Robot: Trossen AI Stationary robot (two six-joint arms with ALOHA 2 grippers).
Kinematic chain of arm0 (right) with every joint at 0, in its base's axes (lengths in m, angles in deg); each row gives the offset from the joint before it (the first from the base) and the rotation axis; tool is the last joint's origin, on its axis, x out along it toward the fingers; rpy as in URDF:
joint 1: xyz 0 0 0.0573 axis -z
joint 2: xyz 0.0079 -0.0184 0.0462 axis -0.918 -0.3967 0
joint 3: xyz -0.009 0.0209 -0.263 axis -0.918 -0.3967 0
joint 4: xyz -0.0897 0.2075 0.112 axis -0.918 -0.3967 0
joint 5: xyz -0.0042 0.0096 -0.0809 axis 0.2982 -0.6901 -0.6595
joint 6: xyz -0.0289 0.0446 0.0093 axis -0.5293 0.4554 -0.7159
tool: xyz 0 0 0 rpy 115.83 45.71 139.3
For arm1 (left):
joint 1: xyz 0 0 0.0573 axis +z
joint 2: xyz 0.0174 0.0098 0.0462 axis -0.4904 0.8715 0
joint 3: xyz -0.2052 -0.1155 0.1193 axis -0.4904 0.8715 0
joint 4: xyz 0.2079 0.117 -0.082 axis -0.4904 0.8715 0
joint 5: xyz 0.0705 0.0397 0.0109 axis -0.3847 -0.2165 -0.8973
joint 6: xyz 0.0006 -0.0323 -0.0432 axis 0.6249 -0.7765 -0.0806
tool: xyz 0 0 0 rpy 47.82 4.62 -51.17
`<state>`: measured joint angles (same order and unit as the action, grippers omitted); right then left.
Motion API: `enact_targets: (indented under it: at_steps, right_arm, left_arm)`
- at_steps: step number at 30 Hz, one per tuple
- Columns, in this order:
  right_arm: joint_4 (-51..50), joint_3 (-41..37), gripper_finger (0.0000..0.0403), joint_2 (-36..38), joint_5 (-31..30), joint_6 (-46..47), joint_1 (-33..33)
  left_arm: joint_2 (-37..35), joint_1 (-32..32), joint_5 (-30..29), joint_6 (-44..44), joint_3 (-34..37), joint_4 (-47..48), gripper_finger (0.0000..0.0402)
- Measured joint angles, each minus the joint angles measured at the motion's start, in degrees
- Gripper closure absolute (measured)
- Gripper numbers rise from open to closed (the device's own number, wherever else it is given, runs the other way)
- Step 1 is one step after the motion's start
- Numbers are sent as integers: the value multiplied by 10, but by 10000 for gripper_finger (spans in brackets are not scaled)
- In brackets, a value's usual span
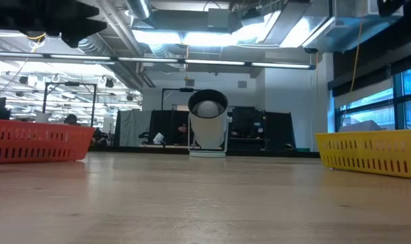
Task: Pick & Place Office items
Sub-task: Return to Home Position
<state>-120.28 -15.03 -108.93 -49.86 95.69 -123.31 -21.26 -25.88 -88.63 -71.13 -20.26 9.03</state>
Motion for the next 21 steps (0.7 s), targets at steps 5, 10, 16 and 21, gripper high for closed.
enact_targets:
  at_steps: [5, 10, 16, 21]
  right_arm:
    - [98, -101, 387, 63, 10, -33, -11]
    - [217, -188, 396, 114, 21, -80, -11]
    - [336, -249, 398, 150, 69, -170, 1]
    - [387, -288, 398, 191, 137, -217, 47]
  left_arm:
    - [-10, 0, 0, -17, 23, 4, 153]
    - [-14, 0, 0, -27, 47, -16, 153]
    - [-16, 0, 15, -41, 48, -11, 153]
    - [-16, 0, 16, -44, 48, -11, 153]
